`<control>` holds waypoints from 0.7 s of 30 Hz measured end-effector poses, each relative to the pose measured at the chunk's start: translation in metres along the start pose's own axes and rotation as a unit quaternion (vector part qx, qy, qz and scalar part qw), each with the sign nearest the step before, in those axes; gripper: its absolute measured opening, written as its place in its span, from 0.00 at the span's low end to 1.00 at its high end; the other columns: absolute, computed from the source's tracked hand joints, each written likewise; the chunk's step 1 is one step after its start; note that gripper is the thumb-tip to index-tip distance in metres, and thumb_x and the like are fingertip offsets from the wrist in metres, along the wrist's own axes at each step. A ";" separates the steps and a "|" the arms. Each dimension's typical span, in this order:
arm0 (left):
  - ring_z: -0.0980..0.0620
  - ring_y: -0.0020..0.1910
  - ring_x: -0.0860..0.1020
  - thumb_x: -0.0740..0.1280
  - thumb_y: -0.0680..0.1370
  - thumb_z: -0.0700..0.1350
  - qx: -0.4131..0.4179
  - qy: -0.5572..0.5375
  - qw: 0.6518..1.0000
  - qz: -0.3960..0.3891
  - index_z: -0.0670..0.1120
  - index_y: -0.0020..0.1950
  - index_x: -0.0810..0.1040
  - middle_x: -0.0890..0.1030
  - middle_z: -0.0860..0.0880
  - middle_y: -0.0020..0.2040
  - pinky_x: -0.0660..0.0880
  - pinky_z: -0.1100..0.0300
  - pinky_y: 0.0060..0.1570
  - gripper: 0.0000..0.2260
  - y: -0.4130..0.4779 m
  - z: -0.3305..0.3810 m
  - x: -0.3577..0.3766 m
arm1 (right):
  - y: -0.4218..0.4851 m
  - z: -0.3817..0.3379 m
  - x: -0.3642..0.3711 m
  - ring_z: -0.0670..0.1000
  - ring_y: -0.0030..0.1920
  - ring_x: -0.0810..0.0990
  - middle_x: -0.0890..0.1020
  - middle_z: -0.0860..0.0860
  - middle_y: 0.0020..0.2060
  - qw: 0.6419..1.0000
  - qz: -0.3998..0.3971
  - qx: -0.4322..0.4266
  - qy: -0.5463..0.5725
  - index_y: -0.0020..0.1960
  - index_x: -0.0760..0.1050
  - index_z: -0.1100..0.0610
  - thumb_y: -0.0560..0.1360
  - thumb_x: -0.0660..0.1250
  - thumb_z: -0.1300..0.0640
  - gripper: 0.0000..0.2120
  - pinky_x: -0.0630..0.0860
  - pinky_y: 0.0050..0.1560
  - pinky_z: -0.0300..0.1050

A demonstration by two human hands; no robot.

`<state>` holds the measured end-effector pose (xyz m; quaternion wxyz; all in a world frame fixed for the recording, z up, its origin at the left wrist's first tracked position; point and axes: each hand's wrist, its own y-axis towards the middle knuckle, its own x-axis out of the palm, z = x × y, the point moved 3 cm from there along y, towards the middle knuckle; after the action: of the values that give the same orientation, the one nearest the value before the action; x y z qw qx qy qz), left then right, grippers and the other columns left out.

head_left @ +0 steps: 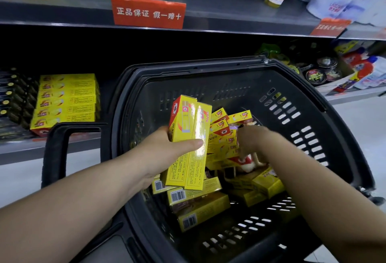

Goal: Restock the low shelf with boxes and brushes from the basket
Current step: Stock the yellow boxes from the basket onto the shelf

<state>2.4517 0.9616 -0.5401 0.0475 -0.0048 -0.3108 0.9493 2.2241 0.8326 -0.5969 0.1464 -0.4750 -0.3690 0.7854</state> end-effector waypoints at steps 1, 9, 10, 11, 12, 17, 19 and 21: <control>0.59 0.42 0.82 0.74 0.69 0.53 -0.001 -0.006 1.000 -0.004 0.52 0.59 0.75 0.84 0.55 0.47 0.75 0.68 0.31 0.20 0.000 0.001 0.000 | -0.008 0.008 -0.010 0.51 0.49 0.78 0.80 0.50 0.50 0.997 0.024 -0.021 0.074 0.53 0.76 0.53 0.65 0.76 0.49 0.20 0.76 0.47 0.45; 0.52 0.45 0.83 0.75 0.66 0.52 0.019 -0.045 0.999 -0.004 0.51 0.57 0.76 0.85 0.52 0.45 0.78 0.54 0.48 0.21 -0.007 0.014 0.001 | -0.087 0.024 -0.075 0.46 0.41 0.82 0.83 0.48 0.40 0.650 0.065 -0.341 0.676 0.48 0.81 0.49 0.63 0.76 0.61 0.15 0.79 0.43 0.39; 0.52 0.47 0.83 0.75 0.63 0.54 0.022 -0.052 0.998 -0.004 0.51 0.58 0.75 0.85 0.51 0.46 0.78 0.53 0.50 0.25 -0.009 0.016 0.002 | -0.094 0.020 -0.082 0.46 0.41 0.82 0.83 0.49 0.40 0.605 0.059 -0.361 0.707 0.51 0.81 0.51 0.62 0.78 0.57 0.18 0.79 0.44 0.41; 0.51 0.49 0.82 0.75 0.61 0.55 0.023 -0.060 0.998 -0.002 0.51 0.59 0.75 0.85 0.51 0.49 0.77 0.52 0.52 0.28 -0.009 0.018 0.003 | -0.098 0.014 -0.088 0.47 0.42 0.82 0.83 0.49 0.41 0.575 0.057 -0.369 0.728 0.55 0.79 0.53 0.61 0.79 0.53 0.23 0.79 0.44 0.43; 0.51 0.49 0.82 0.75 0.61 0.56 0.024 -0.067 0.997 -0.002 0.51 0.60 0.75 0.84 0.51 0.50 0.77 0.53 0.52 0.30 -0.010 0.020 0.003 | -0.100 0.009 -0.093 0.48 0.42 0.82 0.83 0.50 0.41 0.557 0.055 -0.365 0.744 0.58 0.77 0.55 0.60 0.78 0.50 0.28 0.79 0.45 0.45; 0.49 0.50 0.82 0.74 0.61 0.57 0.032 -0.117 0.992 -0.019 0.51 0.59 0.76 0.85 0.50 0.49 0.76 0.48 0.56 0.28 -0.018 0.025 0.005 | -0.095 -0.026 -0.106 0.56 0.51 0.82 0.82 0.56 0.49 0.535 0.060 -0.262 0.801 0.56 0.77 0.58 0.71 0.65 0.47 0.19 0.77 0.55 0.56; 0.49 0.50 0.82 0.73 0.66 0.54 0.035 -0.139 0.989 -0.020 0.49 0.60 0.76 0.85 0.50 0.49 0.76 0.48 0.56 0.24 -0.019 0.026 0.005 | -0.092 -0.041 -0.106 0.57 0.48 0.83 0.84 0.56 0.46 0.518 0.060 -0.208 0.828 0.47 0.82 0.55 0.76 0.60 0.46 0.16 0.80 0.48 0.53; 0.49 0.51 0.82 0.72 0.70 0.52 0.029 -0.162 0.986 -0.020 0.49 0.59 0.77 0.85 0.49 0.49 0.76 0.48 0.57 0.19 -0.021 0.026 0.004 | -0.092 -0.054 -0.105 0.56 0.43 0.84 0.85 0.57 0.44 0.506 0.058 -0.158 0.846 0.43 0.83 0.56 0.77 0.59 0.45 0.19 0.81 0.38 0.50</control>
<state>2.4487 0.9631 -0.5064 0.0156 0.1563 -0.2867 0.9451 2.3122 0.8579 -0.4789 0.2660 -0.9491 -0.1597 -0.0545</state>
